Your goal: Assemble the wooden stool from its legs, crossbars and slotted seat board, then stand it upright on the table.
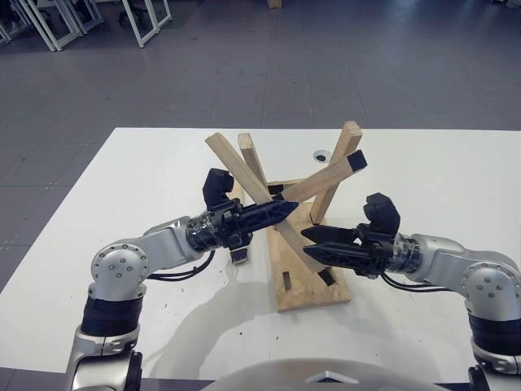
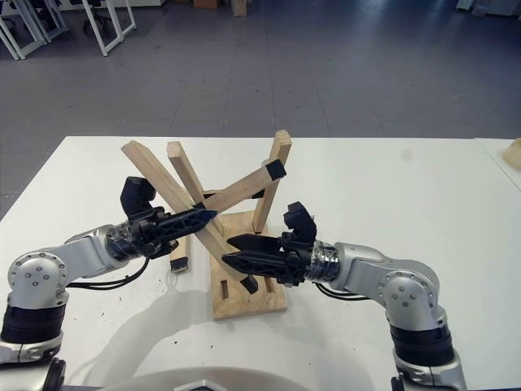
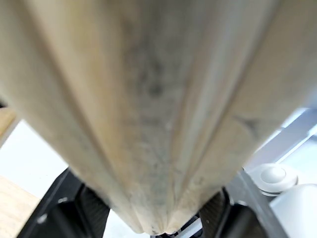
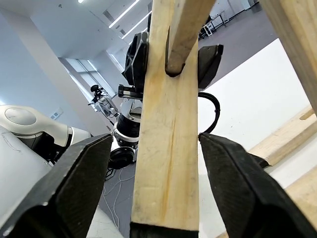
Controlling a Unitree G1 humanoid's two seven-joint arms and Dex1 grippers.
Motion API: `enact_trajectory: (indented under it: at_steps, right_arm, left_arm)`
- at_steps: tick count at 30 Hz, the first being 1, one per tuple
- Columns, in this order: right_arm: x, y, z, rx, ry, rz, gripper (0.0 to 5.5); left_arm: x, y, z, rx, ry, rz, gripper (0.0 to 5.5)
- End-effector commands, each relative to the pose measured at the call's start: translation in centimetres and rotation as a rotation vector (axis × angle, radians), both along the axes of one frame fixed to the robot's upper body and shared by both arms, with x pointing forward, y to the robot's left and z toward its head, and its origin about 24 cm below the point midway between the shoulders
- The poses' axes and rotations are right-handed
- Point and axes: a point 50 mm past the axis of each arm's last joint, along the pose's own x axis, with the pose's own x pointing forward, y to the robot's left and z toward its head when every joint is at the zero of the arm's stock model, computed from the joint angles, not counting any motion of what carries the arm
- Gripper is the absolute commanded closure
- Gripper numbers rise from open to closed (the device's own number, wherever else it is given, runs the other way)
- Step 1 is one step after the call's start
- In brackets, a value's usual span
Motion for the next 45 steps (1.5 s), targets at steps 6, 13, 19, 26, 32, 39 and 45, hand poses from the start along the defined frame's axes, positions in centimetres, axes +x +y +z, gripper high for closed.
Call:
enact_trajectory:
  at_steps: [6,13,19,26,32,39,45]
  right_arm:
    - [0.3,-6.4,-3.0,-0.405,-0.033,-0.230,1.18]
    - [0.3,-9.3,-8.8,-0.834,-0.062,-0.376,1.18]
    - [-0.5,-8.5,-9.7,-0.851,-0.083,-0.345,1.18]
    - [-0.6,-8.6,-9.9,-0.869,-0.098,-0.361,1.18]
    - [-0.2,-8.4,-9.2,-0.850,-0.119,-0.362,1.18]
    - [-0.1,-8.4,-9.3,-0.855,-0.121,-0.366,1.18]
    - [-0.3,-8.1,-9.4,-0.857,-0.121,-0.361,1.18]
  left_arm:
    - [0.4,1.9,0.2,0.095,-0.159,0.170,3.45]
    - [-1.4,0.5,-1.8,0.388,-0.455,0.026,3.45]
    - [-1.4,1.2,-3.4,0.436,-0.470,0.019,3.45]
    - [-2.1,1.5,-4.4,0.450,-0.445,-0.007,3.45]
    - [-2.6,1.9,-6.1,0.501,-0.436,-0.013,3.45]
    - [-1.9,2.7,-6.0,0.533,-0.467,-0.046,3.45]
    - [-0.9,3.2,-5.0,0.545,-0.505,-0.030,3.45]
